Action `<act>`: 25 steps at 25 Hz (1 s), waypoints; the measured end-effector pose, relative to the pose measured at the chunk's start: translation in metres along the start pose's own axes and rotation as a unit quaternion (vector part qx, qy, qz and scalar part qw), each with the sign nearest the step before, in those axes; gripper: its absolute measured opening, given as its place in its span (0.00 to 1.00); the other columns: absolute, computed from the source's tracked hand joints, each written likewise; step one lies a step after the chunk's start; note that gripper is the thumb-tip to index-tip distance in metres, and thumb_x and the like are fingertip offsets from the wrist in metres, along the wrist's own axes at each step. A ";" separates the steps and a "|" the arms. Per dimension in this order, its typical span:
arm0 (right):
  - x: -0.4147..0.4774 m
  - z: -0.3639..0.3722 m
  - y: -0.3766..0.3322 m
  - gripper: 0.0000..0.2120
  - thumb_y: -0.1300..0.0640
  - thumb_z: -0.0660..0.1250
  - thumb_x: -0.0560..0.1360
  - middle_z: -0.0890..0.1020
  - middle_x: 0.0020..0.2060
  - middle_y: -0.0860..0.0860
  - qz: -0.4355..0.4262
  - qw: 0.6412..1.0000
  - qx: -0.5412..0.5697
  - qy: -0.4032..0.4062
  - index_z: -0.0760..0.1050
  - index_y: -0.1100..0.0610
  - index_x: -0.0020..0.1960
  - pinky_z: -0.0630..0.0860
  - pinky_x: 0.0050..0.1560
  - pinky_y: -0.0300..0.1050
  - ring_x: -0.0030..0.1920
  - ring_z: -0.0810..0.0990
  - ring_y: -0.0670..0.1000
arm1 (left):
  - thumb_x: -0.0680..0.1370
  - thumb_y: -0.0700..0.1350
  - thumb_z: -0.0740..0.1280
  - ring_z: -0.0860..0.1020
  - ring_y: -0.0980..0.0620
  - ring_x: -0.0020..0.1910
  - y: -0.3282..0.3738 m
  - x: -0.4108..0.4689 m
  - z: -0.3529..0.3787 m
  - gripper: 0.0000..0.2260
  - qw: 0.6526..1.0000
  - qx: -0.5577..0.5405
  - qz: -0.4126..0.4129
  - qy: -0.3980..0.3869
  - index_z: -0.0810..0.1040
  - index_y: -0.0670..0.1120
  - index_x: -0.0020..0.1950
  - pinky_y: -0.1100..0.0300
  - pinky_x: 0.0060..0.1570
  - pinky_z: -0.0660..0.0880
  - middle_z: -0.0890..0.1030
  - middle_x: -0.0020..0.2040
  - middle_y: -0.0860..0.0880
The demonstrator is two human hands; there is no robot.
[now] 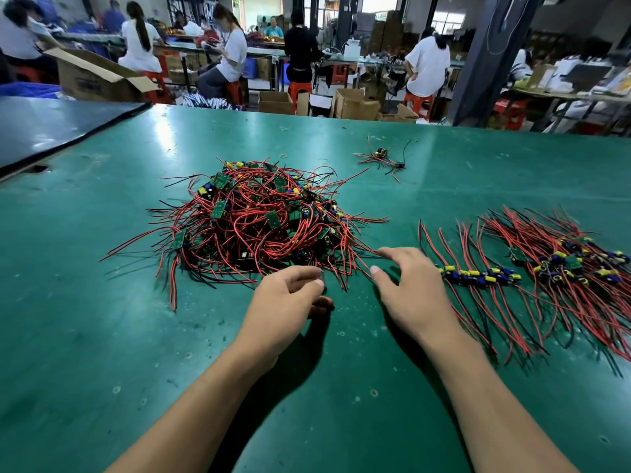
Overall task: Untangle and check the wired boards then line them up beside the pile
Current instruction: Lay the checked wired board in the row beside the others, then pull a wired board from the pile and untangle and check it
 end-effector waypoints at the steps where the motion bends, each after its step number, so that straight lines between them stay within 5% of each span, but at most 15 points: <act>1: -0.002 0.006 -0.005 0.19 0.51 0.69 0.78 0.79 0.63 0.55 -0.016 0.999 -0.010 -0.028 0.78 0.57 0.67 0.67 0.69 0.48 0.66 0.74 0.55 | 0.79 0.36 0.65 0.83 0.53 0.37 0.000 0.000 0.000 0.08 1.000 0.005 0.003 -0.002 0.80 0.41 0.57 0.60 0.44 0.81 0.85 0.47 0.43; 4: -0.007 0.015 -0.013 0.12 0.50 0.69 0.78 0.83 0.55 0.51 -0.029 0.998 -0.037 -0.044 0.83 0.53 0.59 0.72 0.62 0.49 0.59 0.78 0.53 | 0.79 0.35 0.65 0.83 0.53 0.36 -0.001 0.000 0.000 0.07 1.000 0.011 0.009 -0.008 0.81 0.41 0.52 0.59 0.44 0.81 0.85 0.45 0.42; 8: -0.012 0.014 -0.026 0.04 0.53 0.73 0.76 0.86 0.39 0.45 -0.018 0.979 0.168 -0.110 0.86 0.51 0.48 0.74 0.44 0.35 0.40 0.80 0.40 | 0.79 0.35 0.65 0.83 0.50 0.35 -0.004 0.002 0.001 0.06 1.000 -0.003 0.017 -0.006 0.80 0.42 0.52 0.52 0.46 0.81 0.85 0.43 0.41; 11: -0.016 0.018 -0.035 0.04 0.55 0.73 0.76 0.87 0.39 0.51 -0.009 0.943 0.256 -0.210 0.86 0.53 0.48 0.75 0.45 0.44 0.39 0.79 0.43 | 0.79 0.41 0.67 0.82 0.50 0.38 -0.006 0.005 0.000 0.06 0.999 0.022 0.036 0.018 0.81 0.46 0.54 0.50 0.46 0.81 0.85 0.44 0.46; 15: -0.021 0.013 -0.037 0.03 0.58 0.73 0.76 0.84 0.35 0.48 -0.014 0.889 0.322 -0.325 0.85 0.54 0.45 0.72 0.36 0.34 0.34 0.77 0.42 | 0.78 0.45 0.69 0.78 0.57 0.30 -0.007 0.005 -0.001 0.04 0.998 0.039 0.043 0.018 0.82 0.47 0.51 0.61 0.33 0.75 0.85 0.37 0.51; 18: -0.024 0.009 -0.038 0.07 0.50 0.74 0.75 0.82 0.33 0.46 -0.011 0.867 0.334 -0.371 0.85 0.53 0.43 0.69 0.31 0.32 0.32 0.75 0.41 | 0.77 0.42 0.70 0.78 0.60 0.28 -0.005 0.003 -0.001 0.06 0.998 0.056 0.036 0.002 0.83 0.46 0.53 0.68 0.29 0.71 0.86 0.38 0.50; 20: -0.019 0.007 -0.035 0.17 0.40 0.72 0.73 0.76 0.28 0.44 0.040 0.881 0.338 -0.328 0.83 0.53 0.38 0.65 0.28 0.33 0.28 0.69 0.43 | 0.78 0.40 0.69 0.77 0.57 0.26 -0.004 0.001 -0.001 0.08 0.999 0.032 0.035 -0.014 0.81 0.45 0.56 0.67 0.27 0.71 0.86 0.38 0.47; 22: -0.011 0.004 -0.024 0.19 0.40 0.70 0.75 0.73 0.25 0.44 0.093 0.915 0.324 -0.222 0.82 0.54 0.36 0.65 0.28 0.36 0.25 0.68 0.44 | 0.78 0.39 0.69 0.73 0.52 0.24 -0.001 -0.002 0.001 0.10 0.998 -0.009 0.043 -0.034 0.77 0.47 0.59 0.66 0.24 0.70 0.86 0.38 0.45; 25: -0.004 0.000 -0.010 0.02 0.53 0.73 0.76 0.80 0.34 0.45 0.090 0.967 0.221 -0.088 0.83 0.51 0.47 0.71 0.38 0.40 0.30 0.74 0.43 | 0.78 0.38 0.69 0.71 0.51 0.24 0.002 -0.007 0.007 0.12 0.995 0.012 0.070 -0.075 0.75 0.48 0.59 0.66 0.24 0.68 0.85 0.38 0.44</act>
Point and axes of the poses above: each hand's wrist, its own x-axis towards the middle knuckle, its own z-axis out of the palm, y = z × x, the point moved 3 cm from there along x, towards the middle knuckle
